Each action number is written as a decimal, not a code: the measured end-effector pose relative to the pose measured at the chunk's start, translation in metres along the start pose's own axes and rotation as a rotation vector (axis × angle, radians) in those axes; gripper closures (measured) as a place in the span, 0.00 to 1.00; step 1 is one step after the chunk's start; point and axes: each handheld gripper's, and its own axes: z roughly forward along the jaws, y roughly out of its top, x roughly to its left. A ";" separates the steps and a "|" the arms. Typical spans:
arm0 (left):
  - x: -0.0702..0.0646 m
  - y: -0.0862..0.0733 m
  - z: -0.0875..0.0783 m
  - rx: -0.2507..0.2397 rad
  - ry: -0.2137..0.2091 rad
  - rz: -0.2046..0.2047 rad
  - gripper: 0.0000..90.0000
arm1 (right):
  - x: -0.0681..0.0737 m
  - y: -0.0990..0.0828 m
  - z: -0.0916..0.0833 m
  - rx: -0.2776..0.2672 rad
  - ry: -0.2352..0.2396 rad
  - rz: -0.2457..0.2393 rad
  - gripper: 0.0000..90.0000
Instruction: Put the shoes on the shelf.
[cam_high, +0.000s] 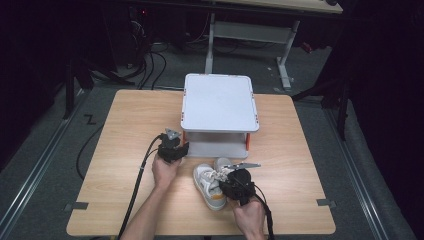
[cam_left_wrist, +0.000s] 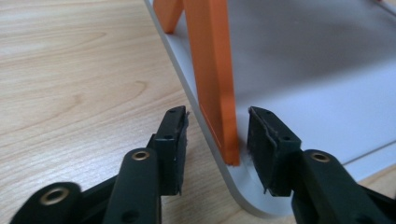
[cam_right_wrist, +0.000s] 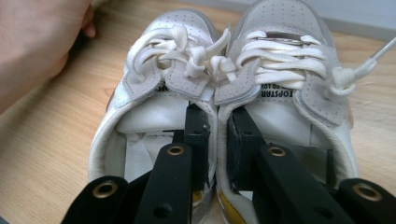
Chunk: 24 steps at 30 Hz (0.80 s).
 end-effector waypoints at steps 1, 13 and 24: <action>0.000 0.000 0.000 -0.002 0.003 0.002 0.69 | -0.001 0.001 -0.002 -0.006 0.001 0.003 0.90; -0.002 -0.001 0.001 -0.009 -0.012 0.004 0.75 | -0.017 0.036 -0.006 -0.089 -0.026 -0.024 0.90; -0.001 -0.003 0.000 -0.022 -0.012 -0.005 0.80 | -0.027 0.067 0.031 -0.123 -0.090 -0.006 0.90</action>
